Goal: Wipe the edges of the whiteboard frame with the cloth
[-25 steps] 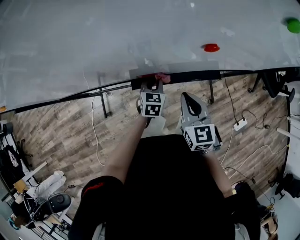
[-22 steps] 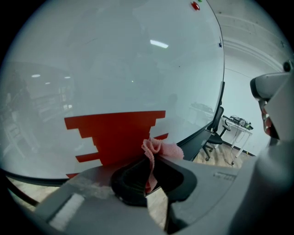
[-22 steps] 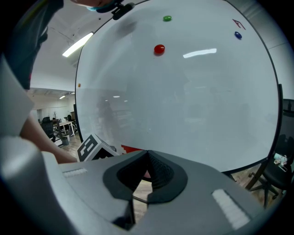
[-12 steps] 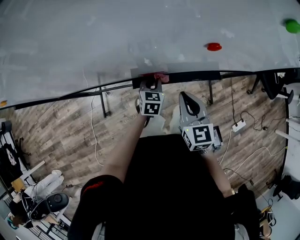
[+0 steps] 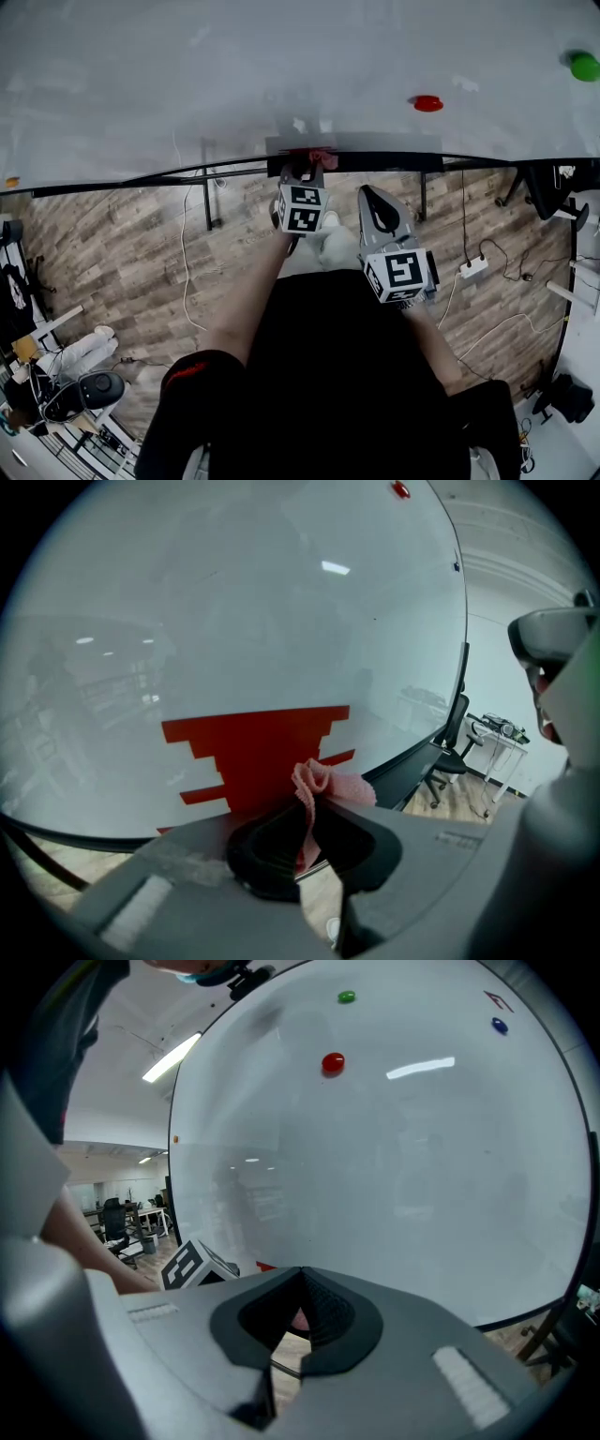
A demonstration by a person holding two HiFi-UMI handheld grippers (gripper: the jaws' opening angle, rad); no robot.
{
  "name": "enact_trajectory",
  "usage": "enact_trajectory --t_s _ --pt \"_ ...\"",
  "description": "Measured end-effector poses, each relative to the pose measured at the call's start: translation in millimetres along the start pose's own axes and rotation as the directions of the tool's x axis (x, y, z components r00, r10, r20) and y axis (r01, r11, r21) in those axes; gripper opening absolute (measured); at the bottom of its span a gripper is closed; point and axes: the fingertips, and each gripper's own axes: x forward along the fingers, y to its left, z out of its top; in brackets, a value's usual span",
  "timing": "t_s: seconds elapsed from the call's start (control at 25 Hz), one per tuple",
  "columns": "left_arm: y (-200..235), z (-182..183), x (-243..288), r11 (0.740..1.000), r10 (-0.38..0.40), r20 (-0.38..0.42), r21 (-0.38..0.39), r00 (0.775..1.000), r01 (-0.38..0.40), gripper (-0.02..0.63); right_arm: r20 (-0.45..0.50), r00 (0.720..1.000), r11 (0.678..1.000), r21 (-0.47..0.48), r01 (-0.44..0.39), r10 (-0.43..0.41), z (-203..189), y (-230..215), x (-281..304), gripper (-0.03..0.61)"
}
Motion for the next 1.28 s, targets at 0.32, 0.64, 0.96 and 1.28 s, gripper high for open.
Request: enact_trajectory --t_s 0.32,0.64,0.96,1.28 --pt "12.0 -1.0 -4.9 0.998 0.055 0.002 -0.012 0.998 -0.055 0.028 -0.014 0.996 0.995 -0.037 -0.09 0.09 4.8 5.2 3.6 0.002" --pt "27.2 -6.3 -11.2 0.999 0.041 -0.006 -0.009 0.999 -0.041 0.028 -0.009 0.997 0.997 -0.042 -0.072 0.071 6.1 12.4 12.8 0.002" --pt "35.8 -9.2 -15.5 1.0 -0.001 -0.005 0.016 1.0 0.001 0.028 0.014 0.999 0.999 -0.007 -0.033 0.033 8.8 40.1 28.7 0.002" --pt "53.8 -14.0 -24.1 1.0 -0.008 -0.002 0.012 1.0 0.008 0.028 -0.006 1.0 1.0 -0.001 -0.022 0.022 1.8 64.5 32.0 0.002"
